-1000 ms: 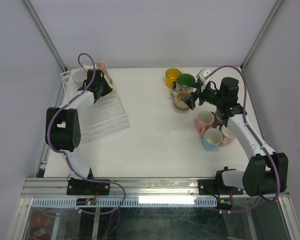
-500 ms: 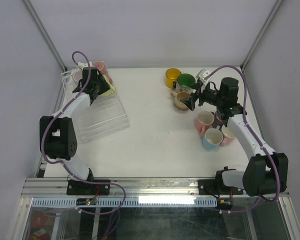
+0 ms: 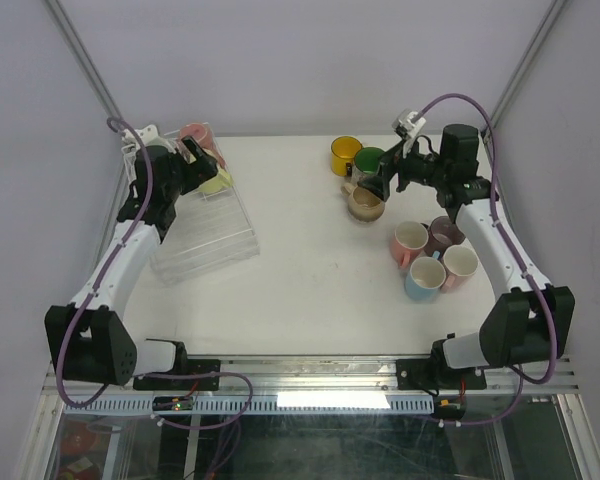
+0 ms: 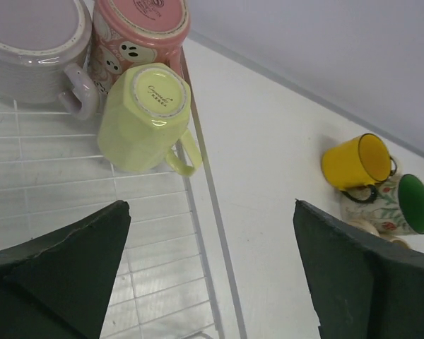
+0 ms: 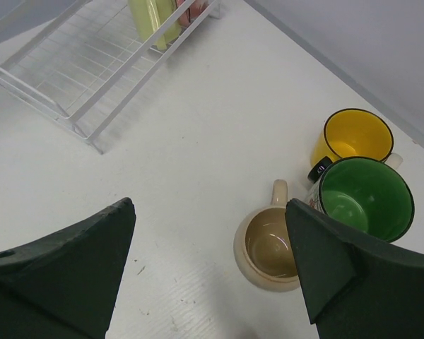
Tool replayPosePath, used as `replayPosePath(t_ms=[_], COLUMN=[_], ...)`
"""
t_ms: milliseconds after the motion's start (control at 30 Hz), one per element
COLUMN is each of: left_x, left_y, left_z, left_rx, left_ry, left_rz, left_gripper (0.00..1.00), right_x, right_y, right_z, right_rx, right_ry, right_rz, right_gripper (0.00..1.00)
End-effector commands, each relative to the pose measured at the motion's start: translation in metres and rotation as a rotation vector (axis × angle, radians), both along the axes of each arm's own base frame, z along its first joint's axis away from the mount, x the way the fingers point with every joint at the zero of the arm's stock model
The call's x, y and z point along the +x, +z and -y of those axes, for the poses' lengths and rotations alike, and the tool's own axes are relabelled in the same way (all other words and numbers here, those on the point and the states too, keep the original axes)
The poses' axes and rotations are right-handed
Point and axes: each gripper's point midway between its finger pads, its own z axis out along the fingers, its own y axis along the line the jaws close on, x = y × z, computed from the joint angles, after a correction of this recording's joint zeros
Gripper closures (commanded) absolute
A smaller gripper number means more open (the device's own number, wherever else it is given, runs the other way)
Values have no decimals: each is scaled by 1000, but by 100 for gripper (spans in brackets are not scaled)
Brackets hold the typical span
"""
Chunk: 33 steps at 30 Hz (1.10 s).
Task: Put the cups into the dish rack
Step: Pick up the cup at the center of the board.
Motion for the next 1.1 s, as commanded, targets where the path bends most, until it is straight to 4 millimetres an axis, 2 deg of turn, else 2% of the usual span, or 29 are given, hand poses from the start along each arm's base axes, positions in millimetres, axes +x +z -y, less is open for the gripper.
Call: replayPosePath(t_ms=[0, 67, 200, 467, 567, 733, 900, 1067], left_x=[-17, -25, -36, -47, -48, -48, -47, -47], left_y=[57, 65, 77, 75, 70, 67, 64, 64], left_z=[-11, -15, -6, 4, 5, 7, 8, 10], left_rx=[-24, -50, -80, -172, -189, -208, -220, -229], left_ry=[37, 54, -4, -29, -29, -31, -32, -36], left_rz=[214, 248, 285, 275, 262, 252, 243, 240], left_gripper=[1, 1, 1, 1, 1, 1, 1, 1], right_x=[13, 25, 53, 110, 130, 152, 164, 173], right_y=[14, 14, 13, -5, -22, -49, -76, -103], right_z=[5, 9, 20, 46, 57, 71, 79, 82], right_rx=[3, -10, -32, -53, -84, -164, -229, -263], right_ry=[-37, -77, -183, -452, -551, -637, -675, -690], right_rz=[-65, -78, -104, -254, -328, -378, -431, -473], right_gripper=[10, 10, 10, 12, 13, 17, 25, 39])
